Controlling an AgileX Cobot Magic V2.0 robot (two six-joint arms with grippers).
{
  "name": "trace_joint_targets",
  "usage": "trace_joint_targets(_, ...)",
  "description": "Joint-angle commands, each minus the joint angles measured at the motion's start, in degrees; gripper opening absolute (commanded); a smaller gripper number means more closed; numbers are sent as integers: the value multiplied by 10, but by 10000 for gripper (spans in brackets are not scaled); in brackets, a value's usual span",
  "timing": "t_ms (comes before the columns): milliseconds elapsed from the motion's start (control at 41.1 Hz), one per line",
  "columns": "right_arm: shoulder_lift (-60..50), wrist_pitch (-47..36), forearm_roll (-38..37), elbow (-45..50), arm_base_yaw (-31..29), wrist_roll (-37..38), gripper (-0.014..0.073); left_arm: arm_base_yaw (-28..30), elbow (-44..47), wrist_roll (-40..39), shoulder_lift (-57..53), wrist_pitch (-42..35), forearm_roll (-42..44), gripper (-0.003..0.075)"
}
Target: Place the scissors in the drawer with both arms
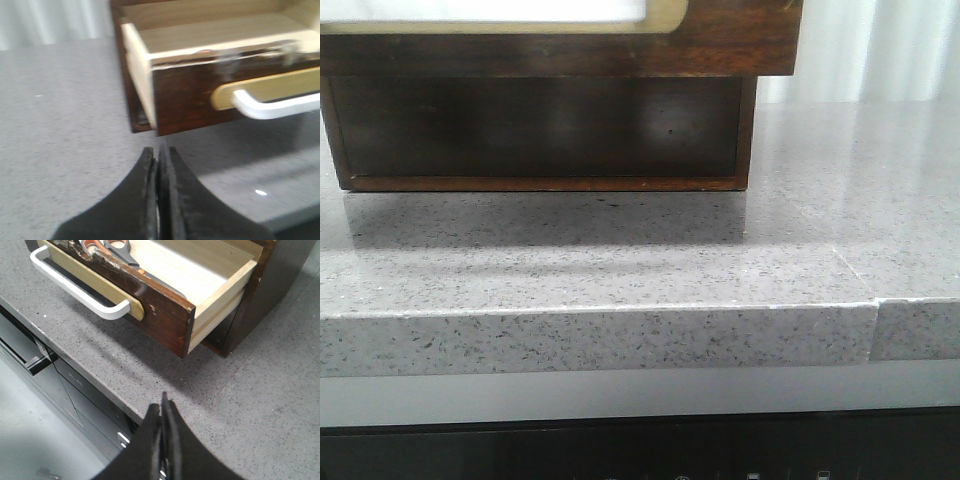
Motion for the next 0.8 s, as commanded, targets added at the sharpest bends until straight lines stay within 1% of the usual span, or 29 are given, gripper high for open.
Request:
trace_joint_targets(0, -1, -41, 0, -13, -5, 0, -69, 39, 54, -5, -32, -127, 1, -20)
trace_joint_targets(170, -1, -41, 0, -13, -5, 0, -69, 103, 183, -5, -105, -249, -18, -20)
trace_joint_targets(268, -1, -41, 0, -13, -5, 0, -69, 126, 242, -5, -137, -292, -18, -20)
trace_joint_targets(389, -1, -41, 0, -13, -5, 0, -69, 143, 287, -5, -162, -328, -18, -20)
trace_joint_targets(511, -1, -41, 0, -13, -5, 0, -69, 149, 320, -5, -174, -373, -18, -20)
trace_joint_targets(560, -1, -41, 0, -13, -5, 0, -69, 149, 317, -5, -174, -357, -18, -20)
trace_joint_targets(778, -1, -41, 0, -13, -5, 0, -69, 150, 318, -5, -174, -359, -18, -20)
